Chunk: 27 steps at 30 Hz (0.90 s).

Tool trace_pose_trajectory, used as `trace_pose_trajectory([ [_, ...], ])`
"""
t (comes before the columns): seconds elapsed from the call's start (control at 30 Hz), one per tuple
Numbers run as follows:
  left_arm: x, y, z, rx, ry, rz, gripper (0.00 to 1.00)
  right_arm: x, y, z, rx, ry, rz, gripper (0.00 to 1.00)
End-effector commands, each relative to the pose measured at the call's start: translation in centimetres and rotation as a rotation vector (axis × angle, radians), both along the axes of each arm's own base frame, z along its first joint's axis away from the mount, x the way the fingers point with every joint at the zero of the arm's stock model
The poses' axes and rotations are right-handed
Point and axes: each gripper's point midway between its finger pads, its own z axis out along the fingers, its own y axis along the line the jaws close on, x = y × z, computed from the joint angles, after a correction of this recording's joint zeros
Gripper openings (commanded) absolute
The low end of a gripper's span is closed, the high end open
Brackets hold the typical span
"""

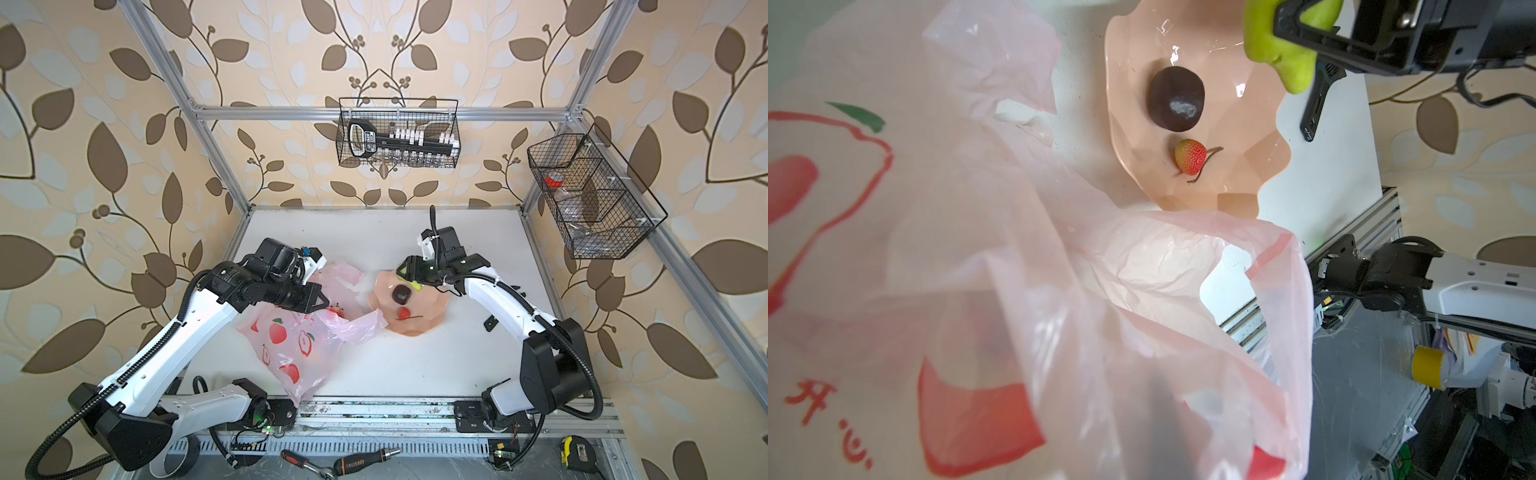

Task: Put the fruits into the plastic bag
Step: 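Lift the green pear and carry it toward the pink bag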

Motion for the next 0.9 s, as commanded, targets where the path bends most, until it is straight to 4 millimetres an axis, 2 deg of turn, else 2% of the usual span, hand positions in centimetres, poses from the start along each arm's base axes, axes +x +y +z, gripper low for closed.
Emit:
trace_pose_trajectory([
  [0.0, 0.1, 0.0, 1.5, -0.017, -0.044, -0.013, 0.00, 0.7, 4.0, 3.5, 0.262, 0.020, 0.080, 0.49],
  [0.13, 0.1, 0.0, 1.6, -0.018, -0.047, -0.012, 0.00, 1.2, 5.3, 3.7, 0.321, 0.051, 0.095, 0.49],
  [0.27, 0.1, 0.0, 1.6, -0.019, -0.048, -0.010, 0.00, 1.1, 6.8, 3.0, 0.357, 0.098, 0.120, 0.49],
  [0.5, 0.2, -0.1, 1.7, -0.023, -0.050, -0.010, 0.00, 0.2, 11.2, 2.5, 0.430, 0.161, 0.173, 0.48],
  [0.67, 0.6, 0.0, 2.0, -0.014, -0.065, -0.003, 0.00, -1.9, 15.3, 1.8, 0.458, 0.210, 0.238, 0.48],
  [0.87, 1.1, 0.1, 2.3, -0.005, -0.081, 0.003, 0.00, -5.9, 19.9, 0.5, 0.464, 0.275, 0.328, 0.47],
])
